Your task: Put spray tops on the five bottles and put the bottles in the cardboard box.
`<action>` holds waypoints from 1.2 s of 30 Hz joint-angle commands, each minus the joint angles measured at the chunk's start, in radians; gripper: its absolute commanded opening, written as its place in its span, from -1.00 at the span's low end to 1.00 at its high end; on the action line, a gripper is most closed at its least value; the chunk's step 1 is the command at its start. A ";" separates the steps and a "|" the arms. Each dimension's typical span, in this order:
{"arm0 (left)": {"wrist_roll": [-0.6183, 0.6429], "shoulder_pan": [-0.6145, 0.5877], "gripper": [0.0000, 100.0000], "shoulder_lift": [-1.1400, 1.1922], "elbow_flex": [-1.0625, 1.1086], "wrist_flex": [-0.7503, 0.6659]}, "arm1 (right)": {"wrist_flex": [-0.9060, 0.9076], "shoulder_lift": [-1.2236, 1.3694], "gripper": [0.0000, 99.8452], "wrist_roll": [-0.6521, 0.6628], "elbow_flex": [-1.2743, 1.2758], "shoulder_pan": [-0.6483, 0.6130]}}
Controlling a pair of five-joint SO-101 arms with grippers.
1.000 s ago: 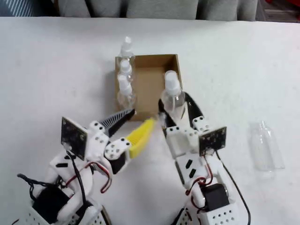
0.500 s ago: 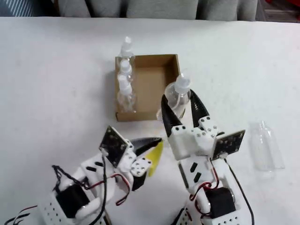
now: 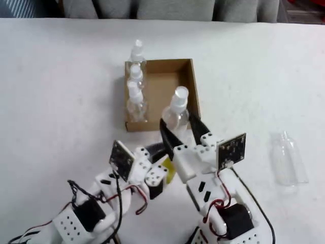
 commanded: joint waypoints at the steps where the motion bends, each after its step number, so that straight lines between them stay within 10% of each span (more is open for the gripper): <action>1: 0.014 -0.070 -0.96 -0.001 -0.008 -0.052 | 0.007 -0.007 -0.97 -0.003 -0.049 -0.012; 36: 0.011 -0.027 -0.96 -0.001 0.084 -0.087 | 0.099 -0.010 -0.97 -0.006 -0.115 -0.058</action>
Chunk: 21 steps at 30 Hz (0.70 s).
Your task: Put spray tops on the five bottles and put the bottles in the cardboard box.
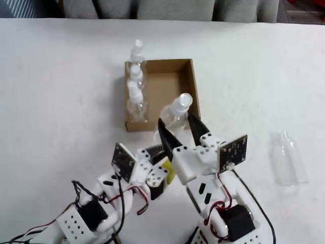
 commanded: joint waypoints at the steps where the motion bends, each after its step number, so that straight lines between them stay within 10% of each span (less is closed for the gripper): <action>1: 0.008 -0.044 -0.96 0.001 -0.009 -0.005 | 0.079 -0.010 -0.97 -0.008 -0.081 -0.018; 14: 0.008 -0.027 -0.96 -0.005 -0.015 0.015 | 0.002 -0.002 -0.97 -0.003 -0.058 0.068; 21: -0.003 -0.001 -0.96 -0.007 -0.138 0.322 | -0.202 0.013 -0.97 0.084 0.021 0.131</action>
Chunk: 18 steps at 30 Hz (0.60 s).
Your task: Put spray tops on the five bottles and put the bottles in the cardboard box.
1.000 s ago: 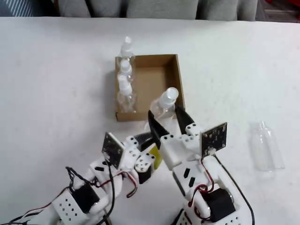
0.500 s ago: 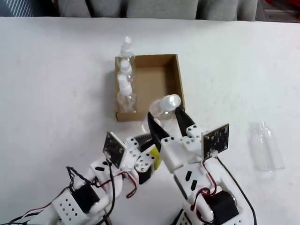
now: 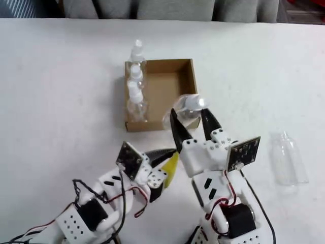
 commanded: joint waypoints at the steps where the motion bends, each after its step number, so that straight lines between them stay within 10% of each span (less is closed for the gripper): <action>1: -0.028 -0.004 -0.96 -0.008 -0.149 0.233 | -0.087 0.033 -0.97 0.060 -0.006 0.021; 18: -0.279 -0.759 -0.96 -0.008 -0.155 0.551 | -0.556 0.825 -0.97 0.068 -0.184 0.134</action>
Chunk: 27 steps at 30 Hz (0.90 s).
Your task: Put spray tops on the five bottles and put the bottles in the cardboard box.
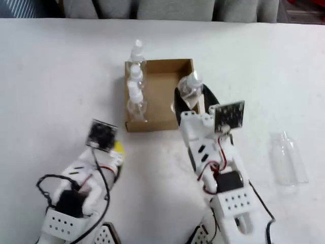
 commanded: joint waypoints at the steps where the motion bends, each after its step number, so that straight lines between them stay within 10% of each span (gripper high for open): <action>1: -0.034 -0.226 -0.96 -0.008 0.023 -0.031 | -0.108 0.180 -0.97 0.014 -0.117 0.019; 6: -0.035 -0.320 -0.96 -0.004 0.163 -0.213 | -0.222 0.446 -0.97 0.014 -0.224 0.041; 27: -0.132 -0.341 -0.96 -0.004 0.161 -0.218 | -0.309 1.253 -0.97 0.014 -0.822 0.088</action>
